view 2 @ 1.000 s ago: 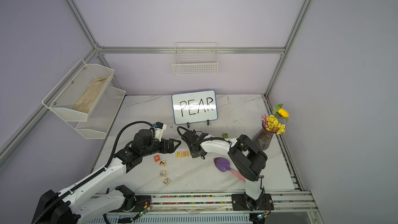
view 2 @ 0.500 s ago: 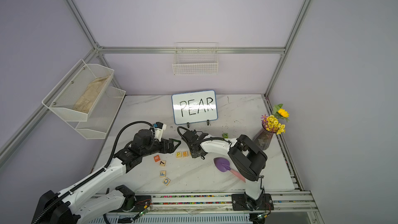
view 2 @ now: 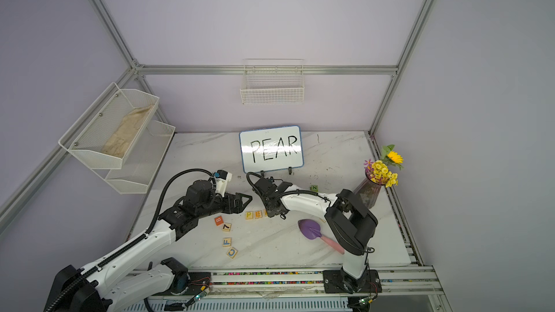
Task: Spell the uppercase word “pear” with letter blocks
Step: Reset both arms
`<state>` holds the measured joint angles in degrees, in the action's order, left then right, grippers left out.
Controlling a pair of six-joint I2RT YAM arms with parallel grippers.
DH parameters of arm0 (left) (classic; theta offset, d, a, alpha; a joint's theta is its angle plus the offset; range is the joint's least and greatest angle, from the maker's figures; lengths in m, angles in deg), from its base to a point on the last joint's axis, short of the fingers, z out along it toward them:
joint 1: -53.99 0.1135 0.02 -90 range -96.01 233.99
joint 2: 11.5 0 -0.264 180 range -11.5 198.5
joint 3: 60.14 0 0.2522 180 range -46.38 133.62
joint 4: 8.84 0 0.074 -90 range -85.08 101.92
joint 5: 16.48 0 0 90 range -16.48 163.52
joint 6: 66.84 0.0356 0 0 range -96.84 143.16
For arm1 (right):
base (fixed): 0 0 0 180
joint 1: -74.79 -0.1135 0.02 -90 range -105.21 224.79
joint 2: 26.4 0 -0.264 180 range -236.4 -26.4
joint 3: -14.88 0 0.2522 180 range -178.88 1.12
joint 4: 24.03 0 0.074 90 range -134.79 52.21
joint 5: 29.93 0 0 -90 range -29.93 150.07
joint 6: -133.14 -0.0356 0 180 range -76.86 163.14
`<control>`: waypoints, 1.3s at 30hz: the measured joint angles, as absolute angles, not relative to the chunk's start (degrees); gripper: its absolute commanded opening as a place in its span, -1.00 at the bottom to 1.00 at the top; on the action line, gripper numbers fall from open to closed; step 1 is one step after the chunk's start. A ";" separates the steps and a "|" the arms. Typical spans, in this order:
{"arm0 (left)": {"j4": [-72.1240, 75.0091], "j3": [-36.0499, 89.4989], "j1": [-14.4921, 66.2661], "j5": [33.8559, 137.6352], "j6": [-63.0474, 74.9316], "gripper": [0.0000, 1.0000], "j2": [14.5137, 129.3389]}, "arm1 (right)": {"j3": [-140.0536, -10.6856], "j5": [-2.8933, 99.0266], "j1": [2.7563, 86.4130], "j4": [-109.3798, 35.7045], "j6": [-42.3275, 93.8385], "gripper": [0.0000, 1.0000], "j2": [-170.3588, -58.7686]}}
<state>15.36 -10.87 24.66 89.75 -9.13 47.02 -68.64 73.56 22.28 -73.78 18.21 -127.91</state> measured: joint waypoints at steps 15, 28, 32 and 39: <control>13.24 -5.45 26.04 75.17 -3.16 1.00 54.65 | -72.61 90.61 34.80 -68.97 30.47 0.95 -116.94; 4.06 0.34 37.52 56.94 8.46 1.00 60.83 | -63.72 94.65 51.80 -52.23 39.41 0.95 -113.62; -4.90 -3.70 44.34 51.01 11.65 0.99 61.09 | -55.39 97.30 57.31 -45.10 39.98 0.95 -110.65; -16.00 -14.83 48.10 46.75 16.53 1.00 64.72 | -45.51 100.60 58.86 -35.20 41.60 0.95 -106.21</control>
<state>-16.00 -14.83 48.10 46.75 16.53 64.72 -45.51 100.60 58.86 -35.20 41.60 -106.21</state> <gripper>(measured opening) 0.997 0.975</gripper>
